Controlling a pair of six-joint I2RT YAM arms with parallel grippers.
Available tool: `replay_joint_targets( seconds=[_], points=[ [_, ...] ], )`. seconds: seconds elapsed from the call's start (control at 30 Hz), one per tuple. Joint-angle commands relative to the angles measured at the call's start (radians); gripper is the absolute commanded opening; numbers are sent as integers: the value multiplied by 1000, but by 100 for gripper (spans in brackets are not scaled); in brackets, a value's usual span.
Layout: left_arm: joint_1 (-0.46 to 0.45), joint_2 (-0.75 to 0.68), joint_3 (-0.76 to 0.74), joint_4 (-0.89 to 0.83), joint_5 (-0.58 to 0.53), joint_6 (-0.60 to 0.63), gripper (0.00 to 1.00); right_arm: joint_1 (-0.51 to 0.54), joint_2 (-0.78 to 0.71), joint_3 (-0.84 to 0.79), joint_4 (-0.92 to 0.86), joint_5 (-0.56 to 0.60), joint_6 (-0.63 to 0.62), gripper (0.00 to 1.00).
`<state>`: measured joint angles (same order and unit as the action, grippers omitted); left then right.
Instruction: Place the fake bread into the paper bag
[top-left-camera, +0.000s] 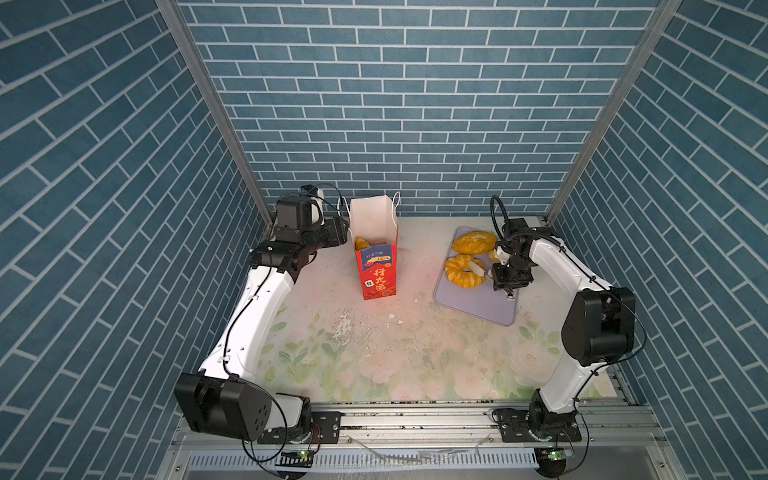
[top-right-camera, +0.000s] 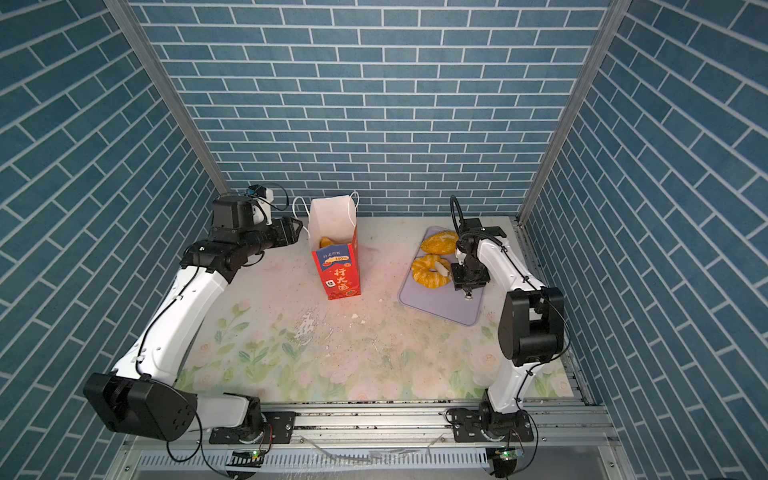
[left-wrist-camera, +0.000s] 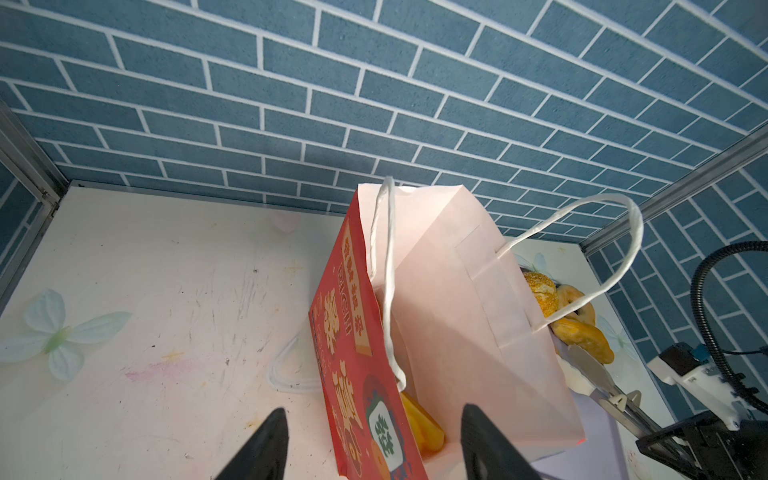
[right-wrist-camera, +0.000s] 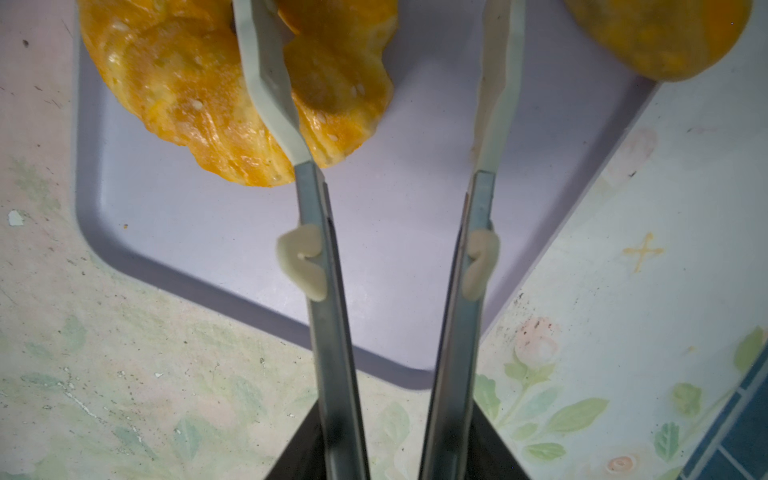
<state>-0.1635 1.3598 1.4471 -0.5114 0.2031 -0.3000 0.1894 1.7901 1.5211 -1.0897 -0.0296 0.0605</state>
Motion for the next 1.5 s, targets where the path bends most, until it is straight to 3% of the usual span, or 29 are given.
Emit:
replay_joint_targets(
  seconds=[0.0,0.33,0.77,1.13,1.47],
  points=[
    [-9,8,26,-11,-5,1,67,-2,5,35,-26,-17,-38,46],
    [-13,7,33,-15,-13,0,67,-2,-37,93,-39,-52,-27,46],
    [-22,-1,17,-11,-21,-2,67,0,80,100,-84,-66,-50,45],
    [-24,-4,6,-4,-26,0,67,-4,76,81,-82,-64,-44,32],
    [-24,-22,2,-2,-16,4,67,-3,-52,0,-59,-64,-19,21]
  ],
)
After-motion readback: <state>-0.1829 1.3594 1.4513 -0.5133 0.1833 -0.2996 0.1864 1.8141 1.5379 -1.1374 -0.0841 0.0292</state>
